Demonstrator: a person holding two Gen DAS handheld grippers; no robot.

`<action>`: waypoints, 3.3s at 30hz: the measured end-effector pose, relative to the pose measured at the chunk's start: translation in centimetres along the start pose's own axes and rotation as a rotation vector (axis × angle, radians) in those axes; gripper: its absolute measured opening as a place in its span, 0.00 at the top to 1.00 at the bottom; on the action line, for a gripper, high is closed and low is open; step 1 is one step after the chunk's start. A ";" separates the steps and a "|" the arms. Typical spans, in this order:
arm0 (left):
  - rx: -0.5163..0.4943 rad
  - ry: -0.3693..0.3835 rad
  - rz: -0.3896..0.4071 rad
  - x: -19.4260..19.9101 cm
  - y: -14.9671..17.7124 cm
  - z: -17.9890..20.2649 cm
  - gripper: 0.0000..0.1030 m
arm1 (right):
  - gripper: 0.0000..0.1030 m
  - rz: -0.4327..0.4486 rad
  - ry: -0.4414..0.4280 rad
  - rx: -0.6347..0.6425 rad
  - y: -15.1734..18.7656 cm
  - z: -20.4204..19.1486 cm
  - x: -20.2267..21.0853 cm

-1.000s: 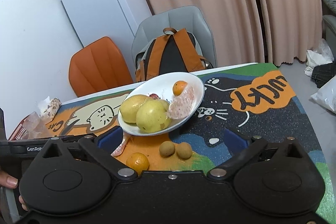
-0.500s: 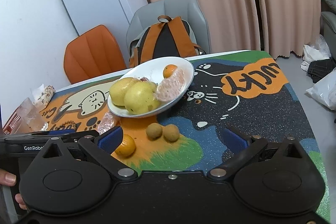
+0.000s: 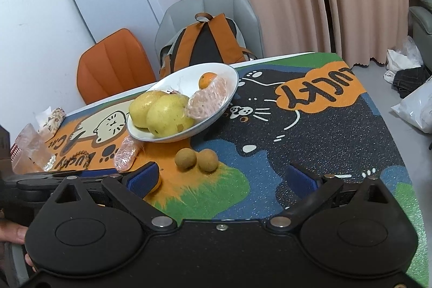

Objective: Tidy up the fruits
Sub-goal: 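Grasp the tangerine with the left gripper while the right gripper grasps a longan, then place the tangerine and longan on the white plate and open both grippers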

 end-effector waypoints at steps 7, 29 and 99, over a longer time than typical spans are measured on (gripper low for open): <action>0.017 0.025 -0.013 -1.3 0.3 0.4 0.60 | 0.11 -0.004 -0.011 0.001 0.0 -0.2 -0.5; 0.060 -0.009 0.055 1.6 -0.8 -3.0 0.65 | 0.38 -0.045 -0.055 -0.018 -0.4 -1.7 -4.9; 0.147 -0.100 0.148 3.3 -6.4 -10.1 0.65 | 0.78 0.034 -0.063 0.069 -10.0 -4.5 -9.0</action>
Point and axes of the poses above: each gripper's, at about its wrist camera, not at the fingertips, and x roughly against the way its jaws point, z to its right, y to its underside, the point moved 8 cm from there along -x, roughly the way its jaws point, and after that the axes turned 8 degrees about -y, right-handed, at the moved point
